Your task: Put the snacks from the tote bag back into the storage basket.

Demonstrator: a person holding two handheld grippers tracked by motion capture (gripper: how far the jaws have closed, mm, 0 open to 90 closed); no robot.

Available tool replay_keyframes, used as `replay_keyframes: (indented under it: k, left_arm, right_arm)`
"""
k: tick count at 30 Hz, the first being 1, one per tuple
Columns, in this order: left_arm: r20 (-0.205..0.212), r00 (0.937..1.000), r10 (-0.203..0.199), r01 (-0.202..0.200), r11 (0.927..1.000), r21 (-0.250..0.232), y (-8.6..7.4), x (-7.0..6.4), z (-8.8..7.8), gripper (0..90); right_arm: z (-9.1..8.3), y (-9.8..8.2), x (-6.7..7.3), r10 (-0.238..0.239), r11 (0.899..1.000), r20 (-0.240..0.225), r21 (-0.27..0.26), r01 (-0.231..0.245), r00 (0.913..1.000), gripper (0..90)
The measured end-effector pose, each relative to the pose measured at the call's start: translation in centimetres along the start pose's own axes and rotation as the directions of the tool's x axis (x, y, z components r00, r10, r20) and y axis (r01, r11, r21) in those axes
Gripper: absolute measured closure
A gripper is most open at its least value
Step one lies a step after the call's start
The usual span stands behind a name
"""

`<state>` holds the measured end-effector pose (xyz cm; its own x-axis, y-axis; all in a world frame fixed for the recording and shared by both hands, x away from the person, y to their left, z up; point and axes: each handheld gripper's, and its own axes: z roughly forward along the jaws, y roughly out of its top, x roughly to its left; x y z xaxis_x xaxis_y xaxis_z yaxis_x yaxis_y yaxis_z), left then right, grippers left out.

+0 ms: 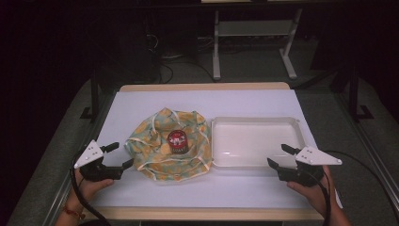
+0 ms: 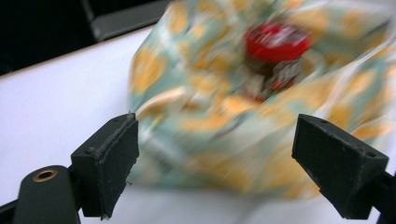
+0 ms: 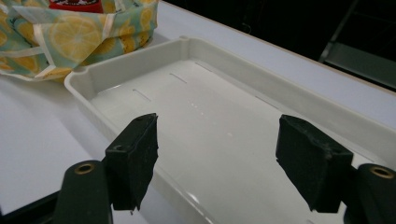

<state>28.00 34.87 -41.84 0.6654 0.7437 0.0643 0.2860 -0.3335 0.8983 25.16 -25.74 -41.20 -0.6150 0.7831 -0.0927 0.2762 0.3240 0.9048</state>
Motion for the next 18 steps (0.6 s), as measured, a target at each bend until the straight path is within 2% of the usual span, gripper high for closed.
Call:
replay_keyframes:
  k: [1,3,5,9,15,16,18]
  left_arm:
    - [0.000,1.0000,0.000,0.000,1.0000,0.000,0.0,0.0,0.0,14.6]
    - [0.007,0.9996,-0.026,0.026,0.9996,0.010,-0.5,0.2,0.5,14.7]
    - [0.005,1.0000,-0.003,0.003,0.9992,0.041,-0.8,0.0,0.8,15.0]
    - [0.006,0.9999,-0.014,0.014,0.9974,0.070,-1.3,-0.3,0.9,15.3]
    - [0.014,0.9997,-0.019,0.018,0.9961,0.086,-1.2,-0.6,0.8,15.5]
    - [0.011,0.9999,-0.010,0.009,0.9961,0.088,-1.1,-0.7,0.8,15.5]
    - [0.028,0.9994,-0.019,0.017,0.9970,0.076,-0.7,-0.8,0.9,15.6]
  right_arm:
    - [0.0,0.0,0.0,0.000,1.000,0.000,0.000,0.000,1.0000,28.9]
    - [0.1,0.2,-0.2,0.002,1.000,0.002,-0.015,-0.002,1.0000,28.9]
    - [0.2,0.3,-0.2,-0.003,1.000,0.003,-0.019,0.003,1.0000,28.9]
    - [0.6,0.5,-0.5,0.007,1.000,0.006,-0.025,-0.007,1.0000,29.0]
    - [1.0,0.8,0.1,-0.016,1.000,-0.010,-0.010,0.016,0.9998,28.9]
    - [1.0,0.8,0.1,-0.017,1.000,-0.012,-0.010,0.017,0.9998,28.9]
    - [1.2,0.7,0.1,-0.017,1.000,-0.014,-0.003,0.017,0.9998,28.9]
